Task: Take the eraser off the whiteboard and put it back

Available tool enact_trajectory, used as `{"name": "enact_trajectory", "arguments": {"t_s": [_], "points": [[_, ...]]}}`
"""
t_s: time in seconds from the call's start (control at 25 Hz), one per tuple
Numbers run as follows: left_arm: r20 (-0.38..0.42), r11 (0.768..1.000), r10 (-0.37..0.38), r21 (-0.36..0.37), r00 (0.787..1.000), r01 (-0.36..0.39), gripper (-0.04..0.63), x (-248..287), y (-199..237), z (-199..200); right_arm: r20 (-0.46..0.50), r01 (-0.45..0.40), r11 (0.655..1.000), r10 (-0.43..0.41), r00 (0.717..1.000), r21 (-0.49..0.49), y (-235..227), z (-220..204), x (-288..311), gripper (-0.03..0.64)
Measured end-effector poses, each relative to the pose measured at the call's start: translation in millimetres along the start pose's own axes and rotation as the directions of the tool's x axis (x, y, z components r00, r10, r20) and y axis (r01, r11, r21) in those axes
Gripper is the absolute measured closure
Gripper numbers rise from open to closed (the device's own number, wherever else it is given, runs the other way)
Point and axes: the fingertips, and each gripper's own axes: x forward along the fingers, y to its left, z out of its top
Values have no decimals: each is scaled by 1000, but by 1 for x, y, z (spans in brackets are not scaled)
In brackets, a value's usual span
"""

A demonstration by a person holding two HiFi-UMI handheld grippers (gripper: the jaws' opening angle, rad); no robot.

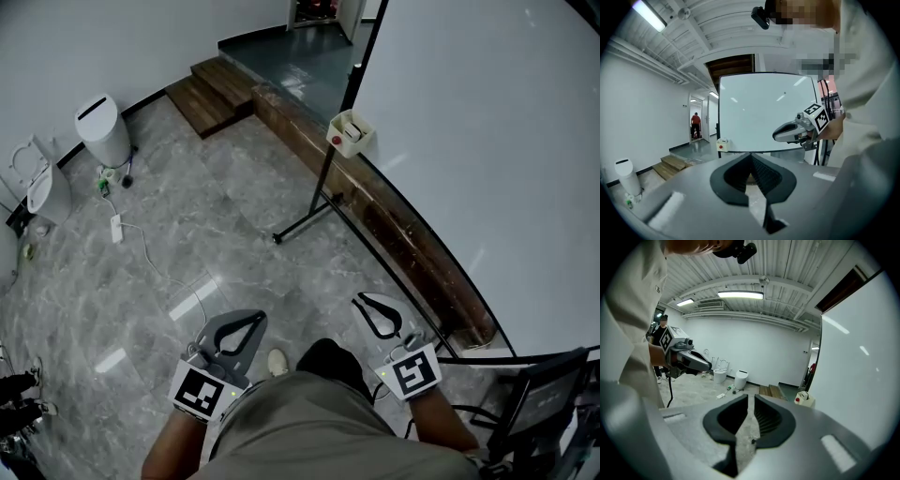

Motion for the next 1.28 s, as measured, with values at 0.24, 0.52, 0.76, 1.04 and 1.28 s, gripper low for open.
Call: {"name": "enact_trajectory", "arguments": {"t_s": [0.24,0.52,0.76,1.04,1.28], "points": [[10,999,33,3,999,-33,589,24,31,3,3,-6,1000,6,1000,-9,-33,-5,42,570],[-11,996,78,-40,997,-79,589,73,72,13,19,-22,999,22,1000,-31,-106,-6,99,546],[-3,993,104,-60,995,-104,588,127,106,48,39,-22,998,24,999,-52,-182,8,144,541],[-24,991,116,-69,993,-117,580,180,132,58,26,-9,999,10,1000,-35,-254,-10,189,531],[-42,988,129,-78,991,-132,575,214,148,57,15,15,999,-14,1000,-37,-305,-27,225,510]]}}
